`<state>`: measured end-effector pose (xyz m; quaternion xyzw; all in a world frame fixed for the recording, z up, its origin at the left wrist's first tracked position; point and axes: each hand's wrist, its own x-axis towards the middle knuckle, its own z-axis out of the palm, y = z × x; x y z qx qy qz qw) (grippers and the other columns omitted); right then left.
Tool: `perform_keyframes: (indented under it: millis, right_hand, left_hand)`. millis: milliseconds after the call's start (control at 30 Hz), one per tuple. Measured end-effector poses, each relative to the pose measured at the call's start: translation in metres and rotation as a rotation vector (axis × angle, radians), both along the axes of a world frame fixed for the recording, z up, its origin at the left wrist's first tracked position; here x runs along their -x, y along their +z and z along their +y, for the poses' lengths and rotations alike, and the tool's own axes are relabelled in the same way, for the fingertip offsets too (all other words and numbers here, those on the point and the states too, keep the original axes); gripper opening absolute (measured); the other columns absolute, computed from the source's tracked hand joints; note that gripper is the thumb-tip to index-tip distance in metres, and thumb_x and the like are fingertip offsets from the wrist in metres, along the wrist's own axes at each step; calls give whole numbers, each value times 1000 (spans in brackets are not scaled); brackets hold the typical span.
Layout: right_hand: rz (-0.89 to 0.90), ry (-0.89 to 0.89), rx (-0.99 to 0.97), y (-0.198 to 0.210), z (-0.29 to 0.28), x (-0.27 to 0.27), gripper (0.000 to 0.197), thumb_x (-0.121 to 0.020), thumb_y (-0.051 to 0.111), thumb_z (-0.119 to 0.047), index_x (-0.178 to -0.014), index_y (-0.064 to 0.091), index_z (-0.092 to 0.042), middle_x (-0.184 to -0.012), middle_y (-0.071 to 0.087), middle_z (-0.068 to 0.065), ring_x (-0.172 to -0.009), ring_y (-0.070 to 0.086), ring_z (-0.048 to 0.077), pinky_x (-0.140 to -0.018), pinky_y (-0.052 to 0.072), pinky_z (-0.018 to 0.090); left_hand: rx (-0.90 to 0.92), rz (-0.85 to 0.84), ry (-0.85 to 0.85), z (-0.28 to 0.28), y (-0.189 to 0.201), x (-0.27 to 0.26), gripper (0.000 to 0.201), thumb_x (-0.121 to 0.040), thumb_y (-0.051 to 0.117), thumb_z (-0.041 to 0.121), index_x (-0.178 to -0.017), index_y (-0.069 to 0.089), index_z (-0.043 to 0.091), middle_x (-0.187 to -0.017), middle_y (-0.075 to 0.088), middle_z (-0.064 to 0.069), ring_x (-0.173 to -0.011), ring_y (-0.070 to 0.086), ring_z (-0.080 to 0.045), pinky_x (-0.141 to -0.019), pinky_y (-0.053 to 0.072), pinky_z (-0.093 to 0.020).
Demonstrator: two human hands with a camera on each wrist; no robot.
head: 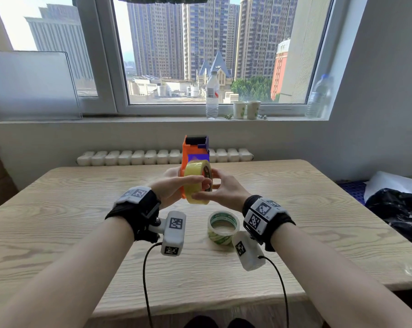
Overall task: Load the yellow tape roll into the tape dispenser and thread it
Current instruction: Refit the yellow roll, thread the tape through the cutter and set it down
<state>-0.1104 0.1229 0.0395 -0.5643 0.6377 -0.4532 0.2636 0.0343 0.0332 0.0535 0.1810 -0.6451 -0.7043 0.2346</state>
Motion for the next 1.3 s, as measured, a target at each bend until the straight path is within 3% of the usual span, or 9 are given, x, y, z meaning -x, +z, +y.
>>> perform_keyframes:
  millis: [133, 267, 433, 567, 733, 867, 1000, 1167, 1300]
  right_hand:
    - [-43, 49, -30, 2, 0, 2, 84, -63, 85, -16, -134, 40, -16, -117, 55, -4, -109, 57, 16, -87, 49, 24]
    - [-43, 65, -19, 0, 1, 4, 95, -58, 87, -11, -135, 32, -17, -123, 44, -8, -109, 50, 13, -90, 46, 25]
    - [-47, 65, -14, 0, 2, 2, 82, -65, 83, -14, -133, 38, -15, -109, 52, -12, -92, 55, 0, -79, 47, 15]
    - [-37, 87, -21, 2, 2, 2, 80, -68, 81, -13, -135, 39, -15, -115, 54, -8, -98, 54, 1, -72, 46, 9]
    - [-74, 51, 14, 6, -2, 3, 86, -69, 80, -30, -142, 35, -18, -143, 46, 0, -128, 47, 19, -104, 44, 40]
    - [-231, 77, 66, 8, 0, -6, 78, -70, 64, -28, -141, 35, -15, -134, 51, 5, -117, 53, 19, -101, 44, 40]
    - [-249, -12, 133, 14, -7, -14, 47, -75, 47, -30, -119, 55, -15, -107, 62, 14, -92, 58, 28, -87, 47, 41]
    - [60, -242, 189, 15, -15, -18, 28, -89, 56, -30, -108, 67, -13, -114, 63, 13, -102, 60, 26, -87, 53, 43]
    - [70, -321, 223, 18, -15, -20, 23, -88, 60, -24, -102, 70, -8, -101, 70, 11, -91, 65, 23, -83, 55, 42]
  left_hand:
    - [-24, -5, -37, 3, 0, 3, 33, -77, 65, 18, -105, 59, 1, -93, 63, -18, -79, 67, -24, -73, 58, -35]
    - [-82, -36, -83, 6, 7, 5, 53, -84, 55, 36, -121, 52, -1, -97, 60, -19, -87, 62, -31, -75, 55, -38]
    - [-21, -39, -136, 6, 8, 2, 30, -71, 63, 4, -100, 59, -1, -84, 67, -10, -76, 69, -20, -75, 54, -40]
    - [24, -36, -110, 6, 6, 3, 30, -70, 63, 0, -100, 60, -3, -86, 67, -11, -78, 67, -21, -74, 53, -41]
    - [48, 19, -27, 7, 2, 5, 25, -79, 62, 1, -104, 58, 2, -84, 68, -9, -72, 68, -15, -66, 56, -28]
    - [57, 30, -20, 6, 4, 7, 30, -81, 62, 4, -111, 56, 0, -87, 70, -7, -75, 68, -16, -68, 56, -26]
    - [103, -38, -35, 12, 3, 10, 23, -84, 58, 0, -107, 55, 3, -89, 64, -11, -73, 66, -16, -68, 54, -26]
    - [123, -103, -69, 15, 0, 13, 12, -87, 53, -2, -97, 57, 3, -84, 61, -11, -67, 65, -12, -67, 54, -24]
    - [60, -114, -111, 16, 2, 12, 20, -78, 57, 3, -97, 58, 2, -85, 65, -11, -74, 66, -19, -73, 52, -31]
